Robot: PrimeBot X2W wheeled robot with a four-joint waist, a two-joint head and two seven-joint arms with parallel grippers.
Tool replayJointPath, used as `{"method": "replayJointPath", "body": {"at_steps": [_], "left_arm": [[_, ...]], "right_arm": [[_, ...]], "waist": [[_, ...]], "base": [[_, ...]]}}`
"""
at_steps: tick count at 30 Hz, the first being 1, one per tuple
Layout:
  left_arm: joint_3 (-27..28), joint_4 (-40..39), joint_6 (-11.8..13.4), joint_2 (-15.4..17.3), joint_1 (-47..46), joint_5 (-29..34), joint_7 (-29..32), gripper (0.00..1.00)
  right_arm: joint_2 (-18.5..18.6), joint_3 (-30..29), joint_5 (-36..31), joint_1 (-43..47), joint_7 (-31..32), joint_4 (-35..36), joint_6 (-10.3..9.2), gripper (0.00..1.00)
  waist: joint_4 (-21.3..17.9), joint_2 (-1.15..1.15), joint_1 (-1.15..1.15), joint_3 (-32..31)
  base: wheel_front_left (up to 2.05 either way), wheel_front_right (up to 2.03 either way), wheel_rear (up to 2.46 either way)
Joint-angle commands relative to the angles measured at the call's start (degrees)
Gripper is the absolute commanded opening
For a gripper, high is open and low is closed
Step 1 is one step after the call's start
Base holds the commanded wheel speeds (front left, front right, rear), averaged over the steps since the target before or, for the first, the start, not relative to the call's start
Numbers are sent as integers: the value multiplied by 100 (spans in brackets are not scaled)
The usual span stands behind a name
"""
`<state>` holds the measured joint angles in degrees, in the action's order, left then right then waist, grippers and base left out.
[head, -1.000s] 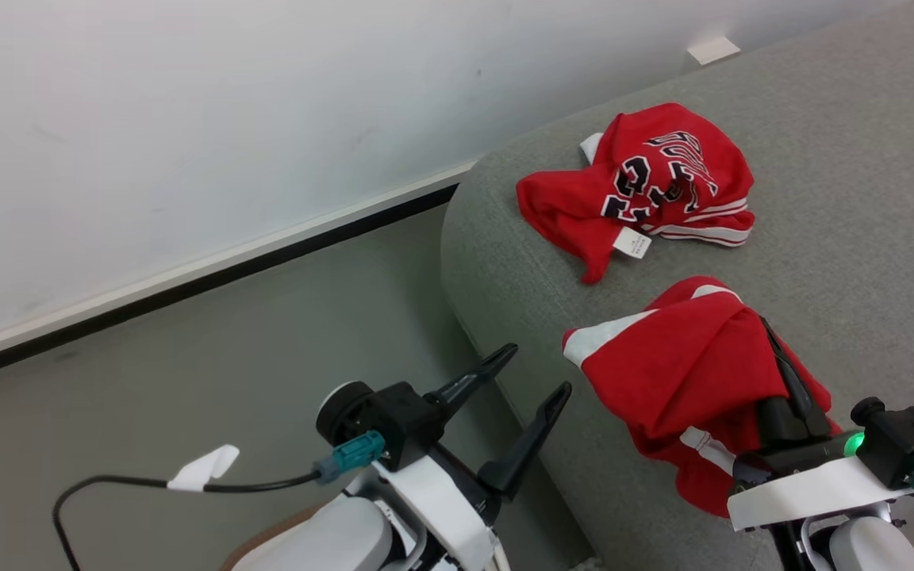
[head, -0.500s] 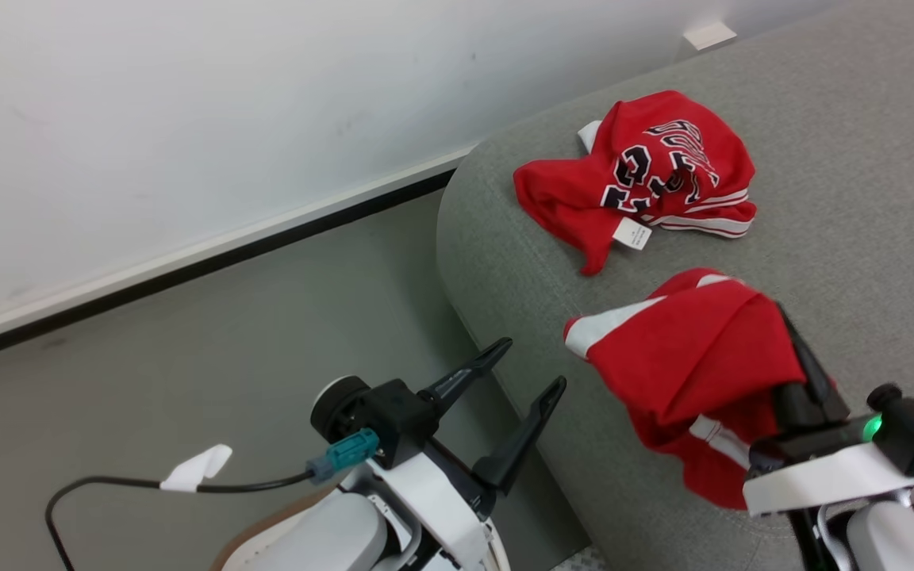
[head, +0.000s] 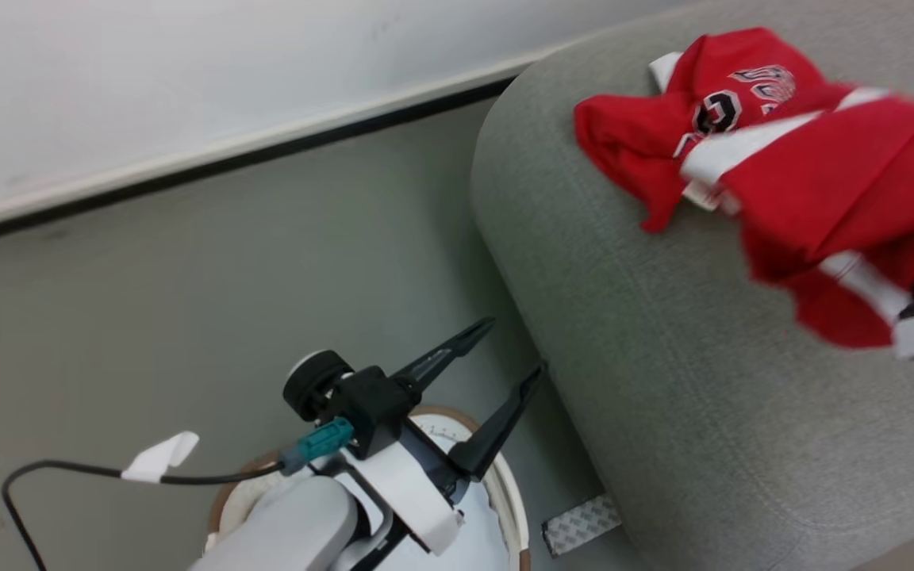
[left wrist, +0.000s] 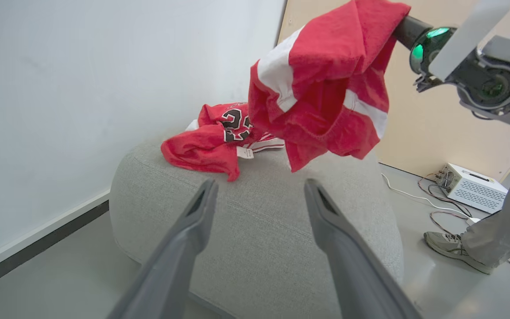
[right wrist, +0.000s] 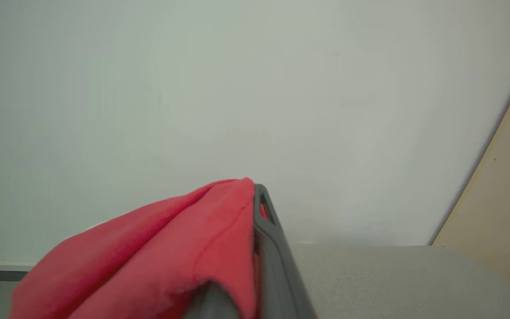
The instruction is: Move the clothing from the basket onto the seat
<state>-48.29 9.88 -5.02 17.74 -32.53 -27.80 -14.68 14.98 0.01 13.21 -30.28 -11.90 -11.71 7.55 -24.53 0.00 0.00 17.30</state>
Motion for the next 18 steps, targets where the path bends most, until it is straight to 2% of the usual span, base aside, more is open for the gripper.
{"method": "replayJointPath", "body": {"at_steps": [1, 11, 18], "left_arm": [[30, -73, -10, 110, -79, 97, 30, 100], [109, -591, -22, 479, -371, 164, 223, 100], [158, -722, -35, 615, -490, 181, 219, 100]], "right_arm": [[104, -156, -56, -209, 71, 69, -13, 0], [995, -994, -314, -1264, 754, -197, -14, 0], [1188, -1291, -604, -1820, 974, -1024, -14, 0]], "waist": [[184, 0, 0, 290], [571, 0, 0, 1258], [814, 0, 0, 1677]], "base": [[0, 0, 0], [0, 0, 0], [0, 0, 0]]}}
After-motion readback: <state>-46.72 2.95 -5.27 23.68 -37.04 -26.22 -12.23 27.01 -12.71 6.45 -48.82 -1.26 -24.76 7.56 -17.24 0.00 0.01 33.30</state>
